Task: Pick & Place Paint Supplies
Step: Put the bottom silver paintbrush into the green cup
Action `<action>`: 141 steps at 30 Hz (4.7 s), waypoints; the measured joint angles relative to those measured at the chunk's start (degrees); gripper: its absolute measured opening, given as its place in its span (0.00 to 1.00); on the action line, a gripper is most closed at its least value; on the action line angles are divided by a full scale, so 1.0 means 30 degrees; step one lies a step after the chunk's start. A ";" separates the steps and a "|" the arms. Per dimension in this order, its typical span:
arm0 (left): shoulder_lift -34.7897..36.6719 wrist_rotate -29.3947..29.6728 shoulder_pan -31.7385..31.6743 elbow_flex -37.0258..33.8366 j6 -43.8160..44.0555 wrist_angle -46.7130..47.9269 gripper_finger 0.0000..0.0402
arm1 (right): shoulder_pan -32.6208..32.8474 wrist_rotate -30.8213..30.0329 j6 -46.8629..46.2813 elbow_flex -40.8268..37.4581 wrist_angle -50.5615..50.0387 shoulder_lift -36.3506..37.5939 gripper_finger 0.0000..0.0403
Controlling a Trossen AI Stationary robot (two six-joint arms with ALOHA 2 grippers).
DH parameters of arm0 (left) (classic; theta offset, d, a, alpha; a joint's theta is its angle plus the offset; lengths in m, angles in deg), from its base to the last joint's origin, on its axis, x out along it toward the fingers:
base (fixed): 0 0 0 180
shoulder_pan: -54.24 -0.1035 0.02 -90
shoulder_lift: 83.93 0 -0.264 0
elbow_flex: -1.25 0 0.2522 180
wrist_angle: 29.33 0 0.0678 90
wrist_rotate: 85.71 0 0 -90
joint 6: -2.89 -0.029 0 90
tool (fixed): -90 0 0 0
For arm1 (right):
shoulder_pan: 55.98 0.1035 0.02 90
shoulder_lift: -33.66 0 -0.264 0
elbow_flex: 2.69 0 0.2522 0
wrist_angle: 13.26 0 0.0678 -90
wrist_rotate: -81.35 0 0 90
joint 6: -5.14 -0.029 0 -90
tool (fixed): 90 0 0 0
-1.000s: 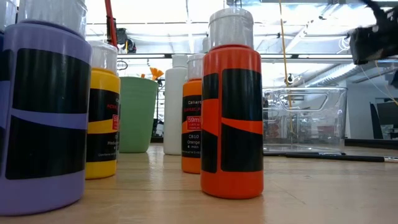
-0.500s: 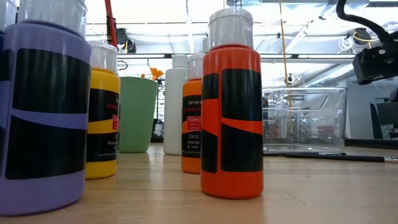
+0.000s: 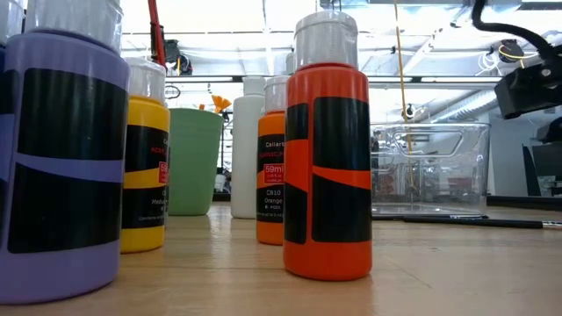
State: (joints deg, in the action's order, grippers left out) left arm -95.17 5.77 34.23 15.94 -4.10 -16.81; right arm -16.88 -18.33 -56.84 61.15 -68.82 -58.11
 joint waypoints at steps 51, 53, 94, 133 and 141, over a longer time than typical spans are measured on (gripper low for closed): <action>0.0000 0.0022 0.0004 0.0007 -0.0076 0.0073 0.05 | -0.0062 -0.9483 1.5937 1.2510 -0.0181 -0.0729 0.00; 0.0000 0.0022 0.0003 0.0007 -0.0080 0.0073 0.05 | -0.0850 -0.9603 1.7414 1.3657 -0.0121 -0.0721 0.00; 0.0000 0.0015 0.0007 0.0022 0.0066 0.0270 0.05 | -0.0353 -0.0305 0.2685 0.4623 0.7129 -0.4377 0.35; 0.0000 0.0022 0.0007 0.0022 -0.0007 0.0277 0.05 | -0.1190 -0.1673 0.4898 0.7578 -0.0800 -0.6143 0.35; 0.0000 0.0022 0.0005 0.0022 -0.0007 0.0277 0.05 | -0.1183 -0.1316 0.5081 0.6870 0.0139 -0.6084 0.30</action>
State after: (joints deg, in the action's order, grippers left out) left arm -95.17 5.83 34.24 16.01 -4.12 -15.98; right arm -20.43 -22.28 -41.60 81.77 -68.41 -76.36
